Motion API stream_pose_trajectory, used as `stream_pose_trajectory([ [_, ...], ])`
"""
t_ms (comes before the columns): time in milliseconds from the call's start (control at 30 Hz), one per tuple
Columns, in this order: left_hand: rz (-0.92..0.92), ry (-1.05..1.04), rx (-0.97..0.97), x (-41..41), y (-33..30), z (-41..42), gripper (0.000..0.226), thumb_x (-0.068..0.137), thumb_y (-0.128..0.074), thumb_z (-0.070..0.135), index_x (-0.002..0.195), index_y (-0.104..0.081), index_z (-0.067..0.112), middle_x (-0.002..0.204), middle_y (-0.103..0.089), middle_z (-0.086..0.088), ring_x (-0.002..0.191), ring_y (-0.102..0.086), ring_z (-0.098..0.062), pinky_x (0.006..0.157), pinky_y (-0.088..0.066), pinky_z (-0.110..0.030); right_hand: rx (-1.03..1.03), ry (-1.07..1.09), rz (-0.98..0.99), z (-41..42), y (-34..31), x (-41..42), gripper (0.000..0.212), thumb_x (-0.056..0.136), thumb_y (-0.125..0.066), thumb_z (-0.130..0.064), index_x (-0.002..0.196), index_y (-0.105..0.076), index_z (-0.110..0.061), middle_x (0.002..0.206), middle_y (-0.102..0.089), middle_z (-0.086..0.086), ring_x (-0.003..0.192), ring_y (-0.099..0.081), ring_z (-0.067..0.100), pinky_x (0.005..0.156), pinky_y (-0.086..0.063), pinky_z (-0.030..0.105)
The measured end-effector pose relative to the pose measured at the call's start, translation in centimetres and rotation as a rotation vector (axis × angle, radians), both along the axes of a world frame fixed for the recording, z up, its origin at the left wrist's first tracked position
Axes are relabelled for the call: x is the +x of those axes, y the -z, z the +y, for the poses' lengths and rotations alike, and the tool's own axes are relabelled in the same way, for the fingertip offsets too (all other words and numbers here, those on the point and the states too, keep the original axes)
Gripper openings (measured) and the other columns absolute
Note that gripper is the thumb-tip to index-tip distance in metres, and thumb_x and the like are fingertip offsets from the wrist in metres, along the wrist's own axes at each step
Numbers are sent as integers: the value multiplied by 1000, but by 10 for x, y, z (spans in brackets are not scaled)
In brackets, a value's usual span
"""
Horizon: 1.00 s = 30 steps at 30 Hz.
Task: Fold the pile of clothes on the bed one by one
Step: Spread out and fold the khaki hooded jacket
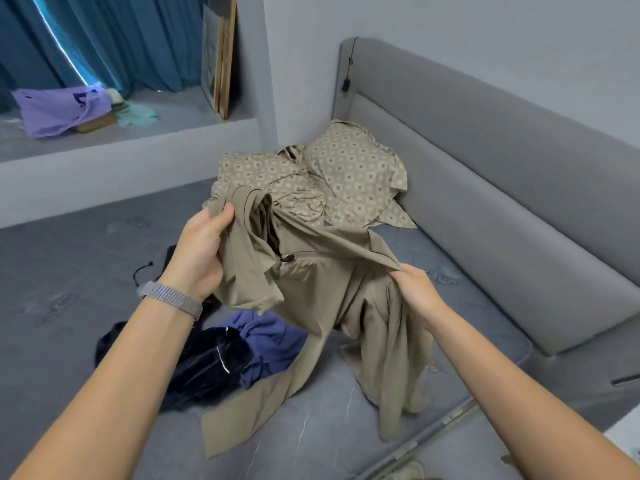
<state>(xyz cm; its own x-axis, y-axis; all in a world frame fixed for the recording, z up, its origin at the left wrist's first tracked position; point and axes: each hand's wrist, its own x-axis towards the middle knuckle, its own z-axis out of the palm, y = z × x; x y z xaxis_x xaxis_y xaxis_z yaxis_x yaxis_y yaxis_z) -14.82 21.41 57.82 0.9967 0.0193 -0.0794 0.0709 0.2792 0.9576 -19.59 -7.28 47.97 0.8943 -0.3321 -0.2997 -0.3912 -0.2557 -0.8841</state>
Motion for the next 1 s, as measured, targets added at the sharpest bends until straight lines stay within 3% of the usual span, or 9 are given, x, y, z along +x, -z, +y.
stream_pose_trajectory([
  [133, -112, -34, 43, 21, -21, -38, 21, 100, -44, 13, 106, -64, 12, 94, -73, 2, 91, -68, -11, 79, -56, -26, -41, -91, -22, -33, 11, 40, 32, 94, -50, -25, 98, -67, 3, 98, -69, 19, 80, -59, 18, 68, -38, 31],
  [300, -119, -64, 137, 62, 10, -132, 21, 101, -43, 14, 110, -62, 15, 101, -71, 1, 96, -67, -11, 83, -55, -26, -24, -187, 59, -111, 62, 100, 34, 92, -55, -27, 93, -67, 5, 88, -70, 17, 80, -59, 19, 68, -39, 30],
  [500, 248, -175, 319, 116, 168, -217, 20, 96, -52, 32, 96, -61, 14, 107, -67, -11, 102, -64, -24, 99, -46, -50, -191, -344, 307, -205, 164, 151, 35, 98, -50, -30, 71, -54, -7, 74, -58, 10, 75, -54, 24, 61, -35, 31],
  [600, 411, -235, 376, 108, 253, -235, 22, 91, -55, 40, 97, -59, 19, 104, -64, -1, 98, -60, -16, 98, -46, -42, -282, -452, 382, -228, 225, 169, 31, 100, -44, -26, 79, -54, -4, 80, -57, 12, 79, -54, 27, 61, -32, 33],
  [700, 446, -215, 497, 91, 324, -246, 19, 99, -48, 22, 108, -63, 15, 104, -65, 3, 96, -59, -8, 88, -44, -24, -388, -546, 446, -230, 287, 172, 27, 101, -42, -23, 92, -55, 0, 85, -54, 11, 79, -49, 25, 63, -29, 32],
  [800, 520, -78, 761, 78, 404, -248, 24, 99, -49, 19, 77, -48, 7, 75, -52, -7, 68, -46, -12, 63, -34, -24, -414, -616, 450, -224, 354, 169, 38, 95, -49, -39, 101, -60, -3, 97, -64, 14, 93, -59, 31, 68, -40, 34],
  [833, 545, -7, 812, 73, 433, -246, 24, 98, -51, 21, 82, -50, 4, 79, -53, -8, 72, -48, -16, 69, -36, -27, -434, -649, 452, -223, 378, 167, 48, 90, -49, -53, 110, -62, -11, 108, -64, 13, 103, -58, 32, 78, -46, 36],
  [900, 589, 147, 936, 58, 494, -241, 47, 94, -54, 33, 128, -50, 2, 125, -55, -10, 117, -49, -24, 102, -36, -33, -503, -746, 510, -222, 426, 157, 73, 77, -49, -73, 137, -46, -31, 140, -47, 10, 128, -42, 34, 102, -40, 45],
  [1000, 700, 203, 1280, 26, 563, -231, 89, 85, -59, 54, 153, -10, 23, 161, -5, -4, 148, -1, -26, 118, -12, -47, -628, -818, 552, -218, 485, 133, 90, 74, -48, -80, 148, -10, -47, 161, -3, 2, 146, -4, 33, 115, -16, 53],
])
